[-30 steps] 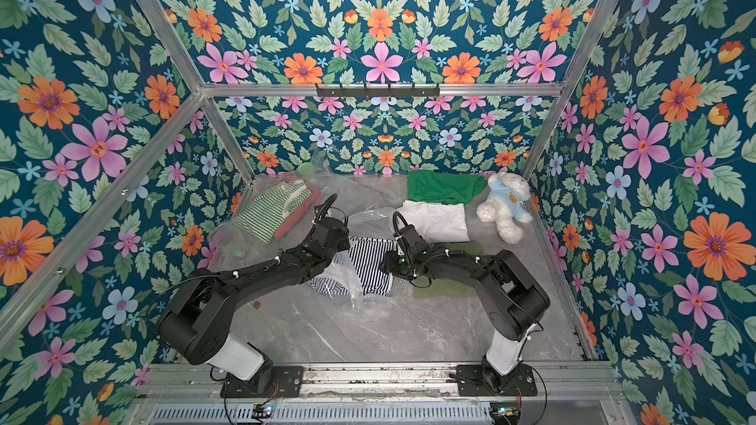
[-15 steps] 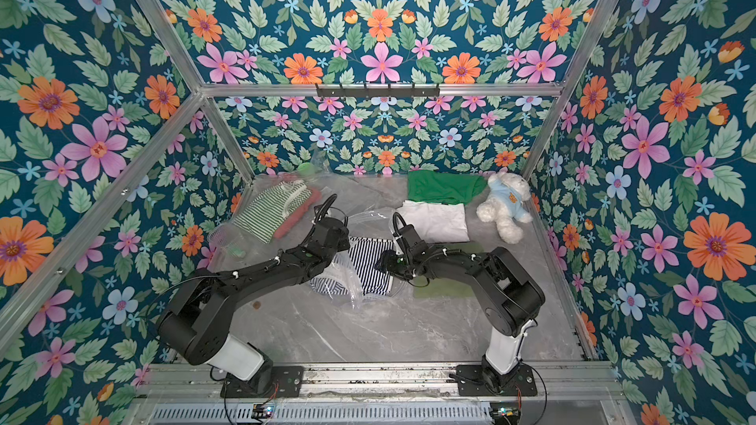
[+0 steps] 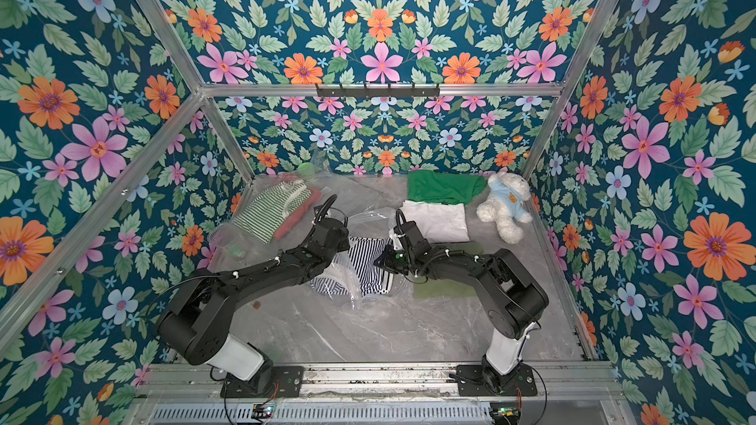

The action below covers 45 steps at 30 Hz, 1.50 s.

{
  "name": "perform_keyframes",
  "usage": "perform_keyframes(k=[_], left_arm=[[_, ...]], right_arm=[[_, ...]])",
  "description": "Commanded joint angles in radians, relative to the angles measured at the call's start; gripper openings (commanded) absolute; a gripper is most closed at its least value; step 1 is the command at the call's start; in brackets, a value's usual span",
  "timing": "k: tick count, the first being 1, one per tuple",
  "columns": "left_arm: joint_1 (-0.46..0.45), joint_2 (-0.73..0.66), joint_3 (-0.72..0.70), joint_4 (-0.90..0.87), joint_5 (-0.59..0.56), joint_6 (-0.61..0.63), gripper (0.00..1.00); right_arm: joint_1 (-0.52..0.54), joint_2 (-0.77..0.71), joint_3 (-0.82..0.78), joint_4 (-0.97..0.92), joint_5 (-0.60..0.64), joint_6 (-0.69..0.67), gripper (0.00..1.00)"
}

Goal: Take the tank top out of the vacuum bag
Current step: Take out the tank top from the vacuum bag.

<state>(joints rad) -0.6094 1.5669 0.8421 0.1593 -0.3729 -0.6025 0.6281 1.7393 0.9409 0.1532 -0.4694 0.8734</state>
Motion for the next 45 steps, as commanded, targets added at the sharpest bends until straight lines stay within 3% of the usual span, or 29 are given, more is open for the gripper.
perform_keyframes(k=[1, 6, 8, 10, 14, 16, 19, 25, 29, 33, 36, 38, 42, 45], left_arm=[[0.000, 0.008, 0.008, 0.020, -0.014, -0.013, 0.00], [-0.001, 0.004, 0.006, 0.017, -0.019, -0.011, 0.00], [-0.001, -0.001, 0.002, 0.017, -0.023, -0.011, 0.00], [-0.001, -0.002, 0.001, 0.017, -0.026, -0.011, 0.00], [-0.001, -0.005, 0.000, 0.016, -0.026, -0.011, 0.00], [-0.001, -0.005, 0.001, 0.016, -0.028, -0.010, 0.00], [-0.001, -0.005, 0.000, 0.016, -0.027, -0.011, 0.00], [0.000, -0.008, -0.001, 0.016, -0.027, -0.010, 0.00], [-0.001, -0.013, -0.002, 0.013, -0.030, -0.007, 0.00], [-0.001, -0.016, -0.008, 0.013, -0.035, -0.008, 0.00], [-0.001, -0.016, -0.008, 0.012, -0.035, -0.008, 0.00], [-0.001, -0.016, -0.008, 0.013, -0.036, -0.007, 0.00], [-0.001, -0.017, -0.007, 0.013, -0.036, -0.005, 0.00], [-0.001, -0.020, -0.011, 0.011, -0.040, -0.005, 0.00]], right_arm=[[0.009, -0.012, 0.025, 0.018, -0.021, -0.043, 0.02], [0.014, 0.032, 0.039, 0.006, -0.018, -0.062, 0.00], [0.013, 0.054, 0.026, 0.009, 0.003, -0.044, 0.04], [0.009, 0.080, 0.014, 0.018, 0.017, -0.018, 0.15], [-0.005, 0.121, -0.021, 0.089, 0.008, 0.046, 0.49], [-0.012, 0.138, -0.027, 0.117, -0.002, 0.059, 0.57], [-0.021, 0.177, -0.033, 0.176, -0.035, 0.085, 0.59], [-0.024, 0.259, -0.036, 0.378, -0.130, 0.167, 0.56], [-0.024, 0.250, -0.051, 0.498, -0.165, 0.185, 0.36], [-0.003, 0.163, -0.062, 0.493, -0.144, 0.084, 0.11], [0.031, 0.119, -0.032, 0.378, -0.086, -0.038, 0.08], [0.038, 0.139, 0.000, 0.302, -0.065, -0.057, 0.14], [0.024, 0.228, 0.020, 0.331, -0.069, 0.019, 0.44], [0.023, 0.272, 0.040, 0.325, -0.067, 0.037, 0.57]])
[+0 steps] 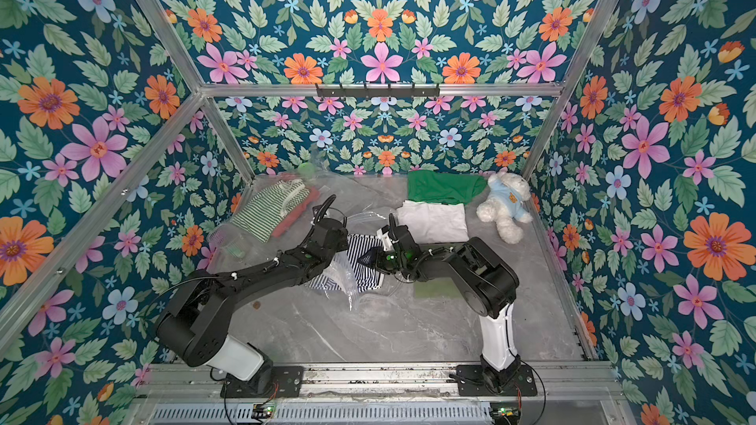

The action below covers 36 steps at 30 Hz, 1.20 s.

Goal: Take the tank top out of the vacuum bag
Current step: Take out the tank top from the vacuum bag.

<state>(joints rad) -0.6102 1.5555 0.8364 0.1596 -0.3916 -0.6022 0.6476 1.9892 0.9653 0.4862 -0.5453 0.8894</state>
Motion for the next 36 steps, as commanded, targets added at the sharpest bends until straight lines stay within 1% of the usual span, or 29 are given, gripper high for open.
perform_keyframes(k=[1, 3, 5, 8, 9, 10, 11, 12, 13, 14, 15, 18, 21, 22, 29, 31, 36], left_arm=[[0.000, -0.009, -0.005, 0.011, -0.022, -0.005, 0.00], [0.000, -0.010, -0.008, 0.011, -0.024, -0.005, 0.00], [0.000, -0.007, -0.008, 0.012, -0.024, -0.005, 0.00], [0.001, -0.003, -0.006, 0.017, -0.020, -0.007, 0.00], [0.000, -0.002, -0.005, 0.017, -0.018, -0.007, 0.00], [0.001, 0.000, -0.003, 0.017, -0.017, -0.007, 0.00], [0.000, -0.002, -0.003, 0.015, -0.017, -0.007, 0.00], [0.000, -0.003, -0.003, 0.014, -0.017, -0.006, 0.00], [0.000, -0.004, -0.004, 0.013, -0.019, -0.005, 0.00], [0.000, -0.006, -0.005, 0.011, -0.021, -0.005, 0.00], [0.000, -0.007, -0.005, 0.008, -0.024, -0.004, 0.00], [0.000, -0.013, -0.008, 0.006, -0.030, -0.004, 0.00], [0.000, -0.015, -0.008, 0.003, -0.032, -0.004, 0.00], [0.000, -0.015, -0.008, 0.003, -0.034, -0.004, 0.00], [0.001, -0.005, -0.003, 0.006, -0.030, -0.007, 0.00], [0.000, -0.001, -0.003, 0.006, -0.029, -0.008, 0.00], [0.001, 0.006, -0.005, 0.009, -0.031, -0.009, 0.00]], right_arm=[[0.002, 0.031, 0.021, -0.007, 0.009, 0.025, 0.58], [0.001, 0.049, 0.036, -0.006, 0.005, 0.026, 0.63], [0.001, 0.066, 0.052, -0.002, -0.002, 0.028, 0.64], [-0.005, 0.104, 0.077, 0.039, -0.023, 0.051, 0.64], [-0.010, 0.119, 0.082, 0.064, -0.031, 0.071, 0.64], [-0.016, 0.128, 0.082, 0.093, -0.041, 0.091, 0.60], [-0.023, 0.138, 0.082, 0.129, -0.048, 0.116, 0.54], [-0.029, 0.143, 0.082, 0.155, -0.055, 0.134, 0.42], [-0.032, 0.144, 0.082, 0.167, -0.059, 0.142, 0.29], [-0.033, 0.138, 0.084, 0.165, -0.059, 0.138, 0.07], [-0.033, 0.124, 0.085, 0.150, -0.059, 0.121, 0.00], [-0.024, 0.057, 0.056, 0.103, -0.032, 0.053, 0.00], [-0.010, -0.052, -0.025, 0.090, 0.077, -0.018, 0.00], [-0.009, -0.078, -0.048, 0.089, 0.089, -0.031, 0.00], [-0.018, -0.200, -0.180, 0.114, 0.086, 0.002, 0.00], [-0.020, -0.252, -0.202, 0.058, 0.102, -0.007, 0.00], [-0.031, -0.451, -0.234, -0.200, 0.181, -0.094, 0.00]])
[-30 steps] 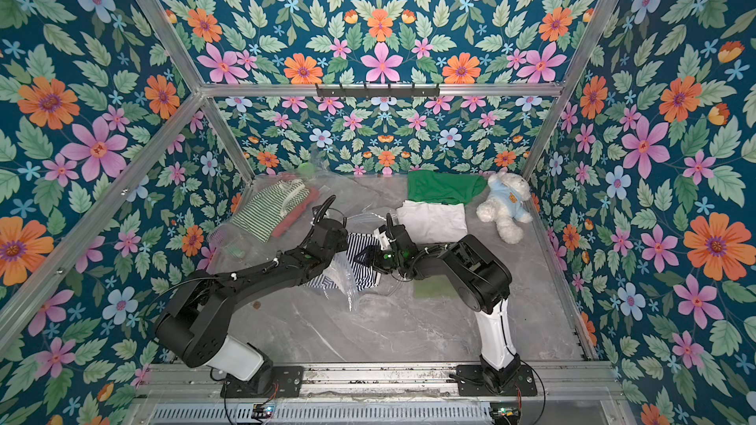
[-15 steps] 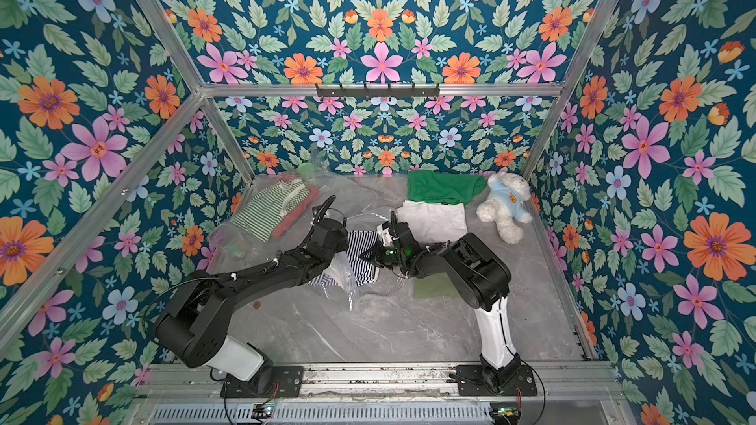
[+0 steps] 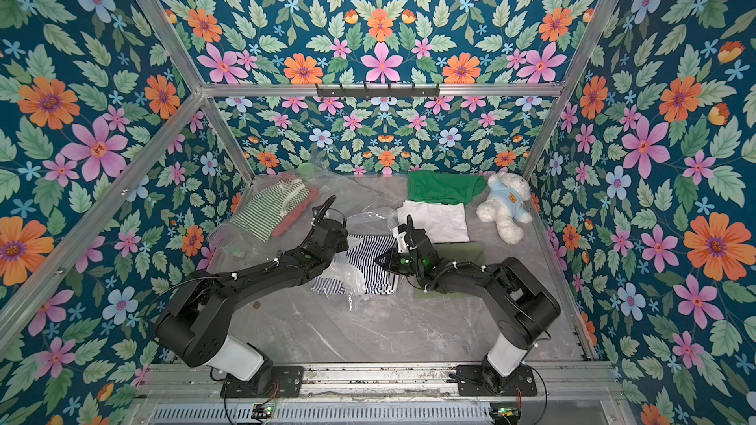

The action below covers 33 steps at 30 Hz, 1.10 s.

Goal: Take the tank top out of the vacuum bag
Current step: Take out the tank top from the vacuum bag.

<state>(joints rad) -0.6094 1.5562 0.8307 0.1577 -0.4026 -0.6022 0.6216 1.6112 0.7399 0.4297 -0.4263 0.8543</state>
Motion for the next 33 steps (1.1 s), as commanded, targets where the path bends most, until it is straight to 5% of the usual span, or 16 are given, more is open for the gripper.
perform_keyframes(k=[1, 12, 20, 25, 33], left_arm=[[0.000, 0.007, 0.001, 0.012, -0.020, -0.009, 0.00], [0.000, 0.032, 0.010, 0.025, -0.004, -0.012, 0.00], [0.001, 0.016, 0.001, 0.019, -0.028, -0.005, 0.00], [0.003, 0.016, 0.001, 0.013, -0.040, 0.000, 0.00], [0.011, 0.007, -0.002, 0.002, -0.050, 0.010, 0.00]], right_arm=[[-0.010, -0.108, -0.016, -0.186, 0.080, -0.074, 0.00], [-0.105, -0.359, 0.001, -0.538, 0.116, -0.190, 0.00], [-0.290, -0.513, -0.013, -0.742, 0.091, -0.260, 0.00], [-0.442, -0.549, 0.001, -0.862, 0.048, -0.305, 0.00], [-0.546, -0.537, 0.108, -1.061, 0.054, -0.365, 0.00]])
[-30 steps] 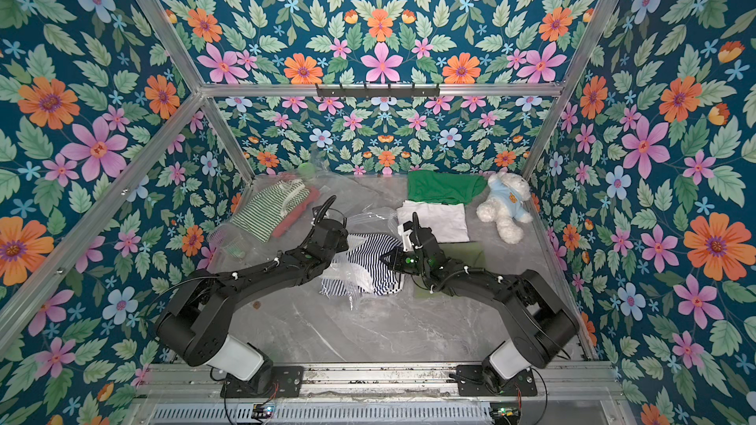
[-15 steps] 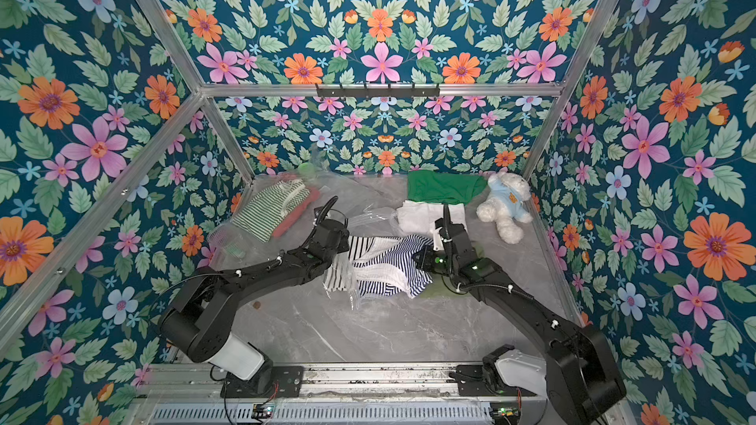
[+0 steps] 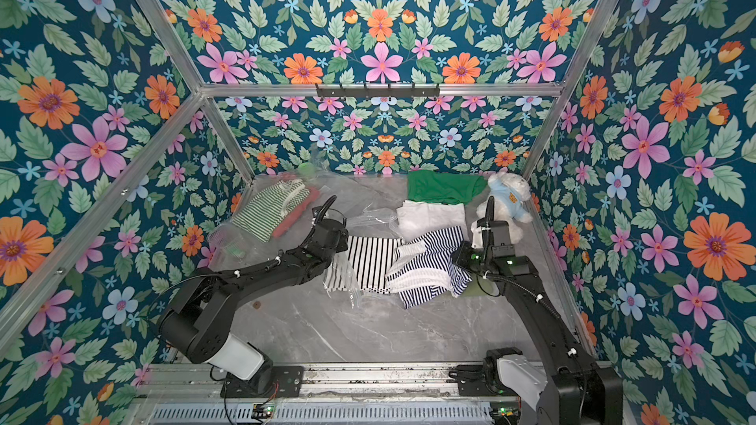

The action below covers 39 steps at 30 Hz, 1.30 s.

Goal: Take the tank top out of the vacuum bag
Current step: Take out the tank top from the vacuum bag.

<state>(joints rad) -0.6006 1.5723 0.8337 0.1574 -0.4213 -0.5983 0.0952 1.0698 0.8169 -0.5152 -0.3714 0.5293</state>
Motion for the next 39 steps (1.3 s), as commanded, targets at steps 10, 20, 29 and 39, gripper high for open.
perform_keyframes(k=[10, 20, 29, 39], left_arm=[[0.014, -0.019, -0.019, -0.003, -0.054, 0.008, 0.00], [0.063, -0.074, -0.060, -0.035, -0.090, 0.015, 0.00], [0.103, -0.141, -0.085, -0.091, -0.152, 0.032, 0.00], [0.125, -0.178, -0.107, -0.086, -0.130, 0.032, 0.00]], right_arm=[[-0.141, 0.019, 0.036, -0.210, 0.068, -0.097, 0.00], [-0.184, 0.105, -0.051, -0.114, 0.135, -0.097, 0.00], [-0.189, 0.164, -0.040, -0.045, 0.203, -0.095, 0.03], [-0.189, 0.109, -0.027, -0.051, 0.369, -0.099, 0.91]])
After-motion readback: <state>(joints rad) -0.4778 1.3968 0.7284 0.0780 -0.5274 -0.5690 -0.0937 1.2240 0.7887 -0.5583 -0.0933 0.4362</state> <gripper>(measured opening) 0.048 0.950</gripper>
